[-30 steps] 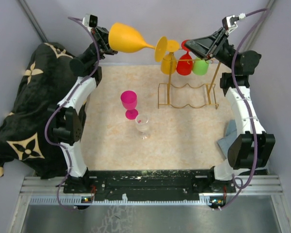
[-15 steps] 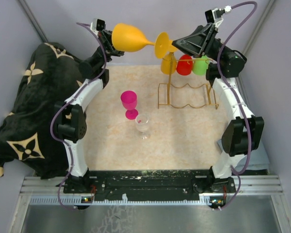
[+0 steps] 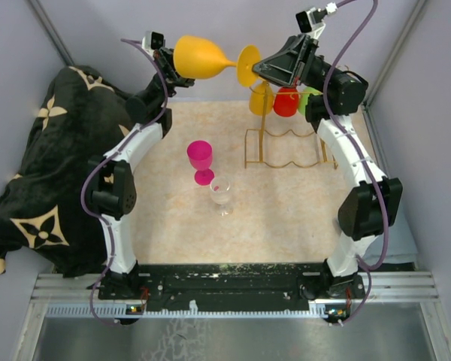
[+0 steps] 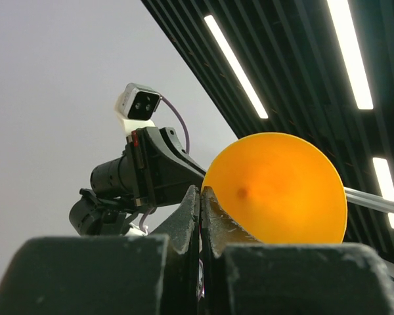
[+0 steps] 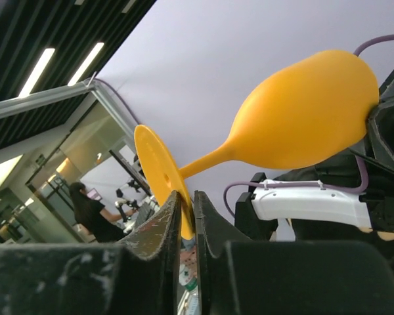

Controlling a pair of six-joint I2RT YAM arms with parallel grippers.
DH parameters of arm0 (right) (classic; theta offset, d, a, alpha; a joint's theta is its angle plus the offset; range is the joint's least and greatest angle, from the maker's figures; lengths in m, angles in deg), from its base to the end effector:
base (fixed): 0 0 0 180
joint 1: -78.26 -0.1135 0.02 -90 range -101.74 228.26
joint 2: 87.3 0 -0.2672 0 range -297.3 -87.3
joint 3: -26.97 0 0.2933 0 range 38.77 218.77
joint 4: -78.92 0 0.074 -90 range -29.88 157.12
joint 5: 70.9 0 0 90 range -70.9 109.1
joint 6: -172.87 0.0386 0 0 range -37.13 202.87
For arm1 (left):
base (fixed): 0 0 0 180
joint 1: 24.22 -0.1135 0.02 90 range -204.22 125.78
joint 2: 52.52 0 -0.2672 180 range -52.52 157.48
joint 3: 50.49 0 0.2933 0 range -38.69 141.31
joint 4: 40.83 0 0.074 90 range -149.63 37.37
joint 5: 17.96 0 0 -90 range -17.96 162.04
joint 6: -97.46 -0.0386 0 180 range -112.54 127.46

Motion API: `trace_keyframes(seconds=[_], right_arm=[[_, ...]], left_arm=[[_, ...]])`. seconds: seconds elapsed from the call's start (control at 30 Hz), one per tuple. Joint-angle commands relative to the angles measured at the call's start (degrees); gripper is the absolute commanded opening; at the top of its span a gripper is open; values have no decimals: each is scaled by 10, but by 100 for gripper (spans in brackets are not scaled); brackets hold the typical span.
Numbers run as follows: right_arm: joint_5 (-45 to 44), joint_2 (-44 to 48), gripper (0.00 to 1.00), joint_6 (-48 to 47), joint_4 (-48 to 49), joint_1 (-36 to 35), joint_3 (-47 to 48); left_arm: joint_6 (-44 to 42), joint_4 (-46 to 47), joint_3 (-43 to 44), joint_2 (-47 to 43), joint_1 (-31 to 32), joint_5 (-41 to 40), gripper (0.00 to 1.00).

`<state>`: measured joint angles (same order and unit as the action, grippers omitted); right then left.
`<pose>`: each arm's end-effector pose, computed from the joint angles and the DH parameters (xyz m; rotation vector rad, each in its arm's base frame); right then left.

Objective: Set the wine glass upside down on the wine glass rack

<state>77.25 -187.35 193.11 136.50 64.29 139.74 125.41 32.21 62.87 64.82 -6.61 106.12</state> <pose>0.3653 0.1247 0.5300 -0.5447 1.1939 2.0929 0.4445 -0.1638 0.4295 0.1353 0.8801 -2.3565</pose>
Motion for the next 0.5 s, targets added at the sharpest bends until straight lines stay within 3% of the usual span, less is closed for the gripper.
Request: trace_keyframes(seconds=[0.0,0.03,0.13,0.27,0.47], right_arm=[[0,4,4,-28,-11,-9,30],[0,4,0,-28,-11,-9,29],[-4,4,0,-28,-6,-9,27],[-10,9,0,-29,-1,-8,24],[-14,15,0,-37,-5,-1,26]], left_arm=[[89,44,17,8,2,-17,0],[89,46,18,9,2,-17,0],[89,47,20,10,2,-16,3],[80,55,16,11,-3,-17,29],[77,70,-5,3,-20,-22,46]])
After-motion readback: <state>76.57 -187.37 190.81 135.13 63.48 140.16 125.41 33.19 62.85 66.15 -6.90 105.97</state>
